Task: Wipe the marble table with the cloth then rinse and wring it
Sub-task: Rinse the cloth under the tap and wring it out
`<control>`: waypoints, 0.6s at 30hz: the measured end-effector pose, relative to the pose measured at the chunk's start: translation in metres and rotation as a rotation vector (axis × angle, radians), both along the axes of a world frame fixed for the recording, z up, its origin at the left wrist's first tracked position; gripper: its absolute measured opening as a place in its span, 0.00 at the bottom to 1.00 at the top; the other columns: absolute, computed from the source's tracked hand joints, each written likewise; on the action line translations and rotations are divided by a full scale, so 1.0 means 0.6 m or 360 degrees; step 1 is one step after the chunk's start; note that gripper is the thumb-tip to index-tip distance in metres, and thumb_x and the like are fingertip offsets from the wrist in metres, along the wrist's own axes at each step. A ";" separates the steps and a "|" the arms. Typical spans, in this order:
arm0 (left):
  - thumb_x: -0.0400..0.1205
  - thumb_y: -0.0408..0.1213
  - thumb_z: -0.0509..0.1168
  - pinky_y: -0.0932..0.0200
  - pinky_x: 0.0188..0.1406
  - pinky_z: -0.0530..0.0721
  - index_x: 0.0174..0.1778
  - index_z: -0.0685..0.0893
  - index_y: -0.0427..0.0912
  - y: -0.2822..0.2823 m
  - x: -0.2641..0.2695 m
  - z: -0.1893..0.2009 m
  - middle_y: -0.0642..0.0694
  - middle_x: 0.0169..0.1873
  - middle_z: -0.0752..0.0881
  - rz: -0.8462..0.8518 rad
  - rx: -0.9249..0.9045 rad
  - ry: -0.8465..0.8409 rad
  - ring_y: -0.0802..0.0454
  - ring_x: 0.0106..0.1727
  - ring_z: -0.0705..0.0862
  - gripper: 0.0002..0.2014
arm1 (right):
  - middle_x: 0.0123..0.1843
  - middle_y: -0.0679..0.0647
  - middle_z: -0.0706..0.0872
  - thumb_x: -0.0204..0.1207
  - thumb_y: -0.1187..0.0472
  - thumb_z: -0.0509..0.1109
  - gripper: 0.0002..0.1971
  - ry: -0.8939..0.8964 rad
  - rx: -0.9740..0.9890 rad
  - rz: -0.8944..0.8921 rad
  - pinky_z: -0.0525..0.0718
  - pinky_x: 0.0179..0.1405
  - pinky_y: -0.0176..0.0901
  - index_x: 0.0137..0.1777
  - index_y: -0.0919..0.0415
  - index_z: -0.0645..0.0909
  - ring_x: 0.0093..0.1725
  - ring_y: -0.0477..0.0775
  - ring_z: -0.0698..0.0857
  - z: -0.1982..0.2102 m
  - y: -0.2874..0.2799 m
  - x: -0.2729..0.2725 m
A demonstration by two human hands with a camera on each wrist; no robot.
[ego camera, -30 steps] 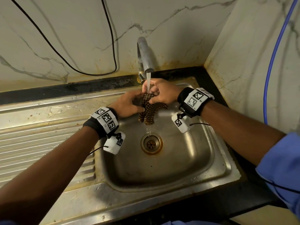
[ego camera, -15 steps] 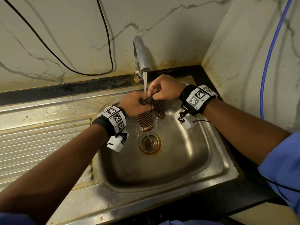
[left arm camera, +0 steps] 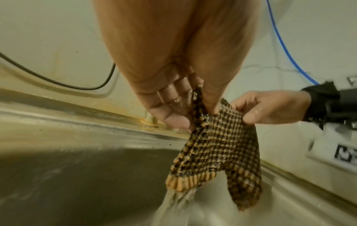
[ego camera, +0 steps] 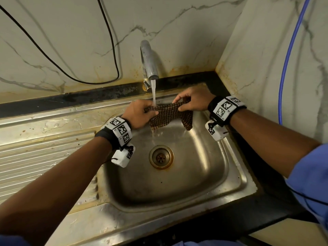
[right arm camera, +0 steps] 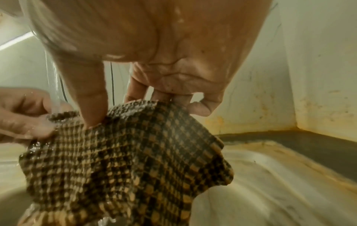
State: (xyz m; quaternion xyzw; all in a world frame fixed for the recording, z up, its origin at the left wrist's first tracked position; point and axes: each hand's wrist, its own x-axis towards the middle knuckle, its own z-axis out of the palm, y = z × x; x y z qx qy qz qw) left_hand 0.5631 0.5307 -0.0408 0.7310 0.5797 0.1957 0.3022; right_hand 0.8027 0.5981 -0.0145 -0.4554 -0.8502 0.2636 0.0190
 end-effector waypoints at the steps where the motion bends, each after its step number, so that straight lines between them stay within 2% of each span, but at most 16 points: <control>1: 0.82 0.42 0.66 0.58 0.47 0.85 0.51 0.87 0.45 0.001 0.003 0.002 0.50 0.44 0.89 0.0025 -0.0025 -0.0046 0.56 0.45 0.86 0.07 | 0.51 0.45 0.87 0.75 0.54 0.74 0.14 -0.0047 -0.0038 -0.0004 0.79 0.52 0.42 0.60 0.52 0.86 0.50 0.47 0.83 -0.010 0.000 0.003; 3: 0.82 0.43 0.66 0.63 0.43 0.84 0.52 0.87 0.45 0.002 0.013 0.008 0.50 0.44 0.89 0.0068 -0.0044 -0.0098 0.59 0.45 0.87 0.08 | 0.55 0.51 0.89 0.77 0.53 0.73 0.13 -0.0097 -0.0107 -0.0042 0.81 0.57 0.48 0.59 0.54 0.87 0.53 0.51 0.84 -0.029 0.000 0.009; 4: 0.82 0.43 0.66 0.64 0.42 0.84 0.52 0.87 0.45 0.002 0.019 0.012 0.51 0.44 0.89 0.0075 -0.0037 -0.0102 0.59 0.45 0.87 0.09 | 0.53 0.52 0.89 0.77 0.53 0.73 0.12 -0.0091 -0.0134 -0.0064 0.82 0.56 0.49 0.57 0.54 0.88 0.52 0.51 0.85 -0.037 0.001 0.012; 6: 0.82 0.43 0.67 0.62 0.44 0.85 0.53 0.88 0.47 0.002 0.028 0.017 0.50 0.44 0.89 0.0064 -0.0009 -0.0108 0.58 0.46 0.87 0.08 | 0.45 0.48 0.89 0.77 0.52 0.72 0.07 -0.0062 -0.0200 -0.0098 0.83 0.50 0.46 0.51 0.51 0.88 0.46 0.47 0.86 -0.050 0.000 0.016; 8: 0.82 0.42 0.67 0.60 0.46 0.86 0.53 0.88 0.47 -0.001 0.031 0.021 0.50 0.45 0.90 0.0074 0.0020 -0.0127 0.57 0.46 0.87 0.08 | 0.40 0.43 0.86 0.78 0.52 0.72 0.02 -0.0078 -0.0250 -0.0101 0.79 0.45 0.42 0.45 0.47 0.85 0.42 0.42 0.84 -0.060 -0.005 0.018; 11: 0.81 0.40 0.68 0.67 0.43 0.82 0.47 0.88 0.49 -0.007 0.029 0.027 0.50 0.45 0.90 0.0128 0.0097 -0.0172 0.59 0.45 0.86 0.04 | 0.39 0.46 0.84 0.78 0.54 0.71 0.06 -0.0073 -0.0255 -0.0108 0.77 0.44 0.42 0.39 0.44 0.82 0.42 0.45 0.83 -0.073 -0.011 0.018; 12: 0.81 0.40 0.68 0.70 0.41 0.81 0.48 0.88 0.48 -0.010 0.025 0.030 0.51 0.44 0.90 0.0137 0.0119 -0.0183 0.60 0.44 0.86 0.04 | 0.38 0.46 0.84 0.77 0.55 0.71 0.08 -0.0056 -0.0250 -0.0116 0.77 0.43 0.42 0.37 0.43 0.81 0.41 0.45 0.83 -0.079 -0.010 0.017; 14: 0.82 0.39 0.68 0.71 0.40 0.81 0.52 0.88 0.45 -0.014 0.017 0.037 0.52 0.43 0.89 0.0136 0.0137 -0.0194 0.63 0.44 0.86 0.07 | 0.37 0.48 0.84 0.78 0.54 0.71 0.07 -0.0041 -0.0256 -0.0142 0.78 0.42 0.43 0.38 0.47 0.82 0.39 0.48 0.84 -0.087 -0.012 0.010; 16: 0.82 0.40 0.67 0.69 0.42 0.82 0.51 0.88 0.46 -0.018 0.004 0.038 0.53 0.43 0.89 0.0142 0.0156 -0.0181 0.63 0.44 0.86 0.07 | 0.40 0.51 0.86 0.79 0.52 0.69 0.08 -0.0019 -0.0237 -0.0164 0.78 0.44 0.44 0.44 0.54 0.84 0.41 0.50 0.84 -0.093 -0.014 -0.006; 18: 0.82 0.40 0.66 0.66 0.45 0.83 0.51 0.88 0.46 -0.020 -0.016 0.035 0.52 0.44 0.89 0.0223 0.0147 -0.0175 0.60 0.46 0.87 0.06 | 0.43 0.50 0.86 0.81 0.51 0.66 0.09 0.0067 -0.0232 -0.0175 0.78 0.47 0.45 0.47 0.55 0.84 0.45 0.50 0.84 -0.094 -0.018 -0.027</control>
